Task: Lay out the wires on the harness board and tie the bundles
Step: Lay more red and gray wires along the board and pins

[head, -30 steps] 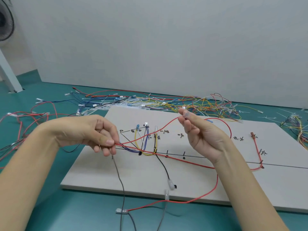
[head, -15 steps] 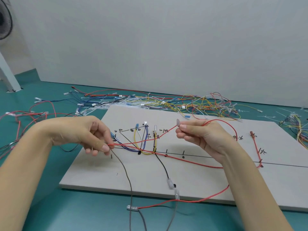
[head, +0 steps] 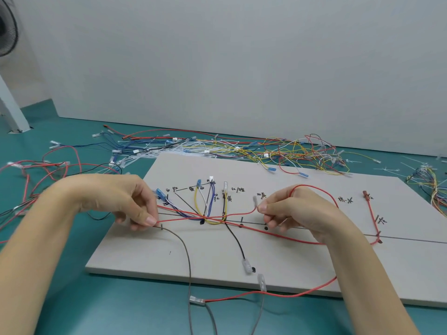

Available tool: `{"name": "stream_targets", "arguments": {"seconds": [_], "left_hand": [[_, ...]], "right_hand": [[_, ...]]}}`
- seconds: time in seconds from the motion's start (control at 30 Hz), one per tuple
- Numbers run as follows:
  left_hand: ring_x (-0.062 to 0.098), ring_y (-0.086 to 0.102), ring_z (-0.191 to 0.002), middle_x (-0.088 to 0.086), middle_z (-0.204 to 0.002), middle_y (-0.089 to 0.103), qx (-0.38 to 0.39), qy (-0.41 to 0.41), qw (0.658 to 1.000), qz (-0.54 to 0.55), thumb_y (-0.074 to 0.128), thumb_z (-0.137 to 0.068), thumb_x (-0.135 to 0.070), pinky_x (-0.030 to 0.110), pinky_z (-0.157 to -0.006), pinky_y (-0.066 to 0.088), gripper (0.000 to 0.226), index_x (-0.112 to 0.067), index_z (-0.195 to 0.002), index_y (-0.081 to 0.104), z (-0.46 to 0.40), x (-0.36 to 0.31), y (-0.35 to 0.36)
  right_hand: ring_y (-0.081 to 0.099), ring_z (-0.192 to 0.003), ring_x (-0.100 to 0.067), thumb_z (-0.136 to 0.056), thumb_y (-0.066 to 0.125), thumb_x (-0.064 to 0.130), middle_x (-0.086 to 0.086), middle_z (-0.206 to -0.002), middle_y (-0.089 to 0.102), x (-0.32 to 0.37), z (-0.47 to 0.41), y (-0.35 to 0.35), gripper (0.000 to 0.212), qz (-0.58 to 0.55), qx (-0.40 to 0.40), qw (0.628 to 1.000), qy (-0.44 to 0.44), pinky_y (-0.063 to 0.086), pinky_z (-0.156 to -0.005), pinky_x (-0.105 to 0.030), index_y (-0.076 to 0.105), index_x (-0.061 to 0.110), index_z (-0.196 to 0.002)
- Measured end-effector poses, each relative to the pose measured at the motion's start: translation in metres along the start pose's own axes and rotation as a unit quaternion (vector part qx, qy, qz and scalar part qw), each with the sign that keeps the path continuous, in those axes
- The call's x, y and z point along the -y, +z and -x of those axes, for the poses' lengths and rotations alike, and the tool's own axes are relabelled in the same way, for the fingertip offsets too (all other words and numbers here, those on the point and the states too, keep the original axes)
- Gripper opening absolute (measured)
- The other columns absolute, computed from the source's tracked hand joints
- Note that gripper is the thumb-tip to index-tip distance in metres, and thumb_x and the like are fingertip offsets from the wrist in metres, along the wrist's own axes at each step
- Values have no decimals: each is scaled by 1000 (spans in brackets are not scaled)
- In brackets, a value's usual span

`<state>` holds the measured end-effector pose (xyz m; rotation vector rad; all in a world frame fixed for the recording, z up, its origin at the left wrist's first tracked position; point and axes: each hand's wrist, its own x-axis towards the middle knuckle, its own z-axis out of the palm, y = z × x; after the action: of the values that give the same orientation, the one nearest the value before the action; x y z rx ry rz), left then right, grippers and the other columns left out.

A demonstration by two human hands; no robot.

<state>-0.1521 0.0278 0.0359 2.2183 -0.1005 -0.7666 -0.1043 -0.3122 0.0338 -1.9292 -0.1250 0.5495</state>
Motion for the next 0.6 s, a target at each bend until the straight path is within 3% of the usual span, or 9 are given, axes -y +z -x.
{"name": "stream_targets", "arguments": {"seconds": [0.3,0.6], "left_hand": [[10,67,-61,5,-69,73,-37,-41,998,-34,84,-71,-29,16,-49,41,13,-19,-75,78,-8,-5,6],[15,67,-61,9,-67,71,-56,-8,998,-19,82,-74,-21,19,-51,46,8,-16,-77,78,-8,-2,4]], "right_hand": [[62,-50,-16,-80,68,5,-8,-60,67,-3,-3,5,8,50,-17,999,14,40,-39,-18,73,4,-75],[61,-49,-16,-81,67,5,-9,-61,67,-1,-3,3,6,35,-26,999,6,41,-39,-20,72,2,-79]]}}
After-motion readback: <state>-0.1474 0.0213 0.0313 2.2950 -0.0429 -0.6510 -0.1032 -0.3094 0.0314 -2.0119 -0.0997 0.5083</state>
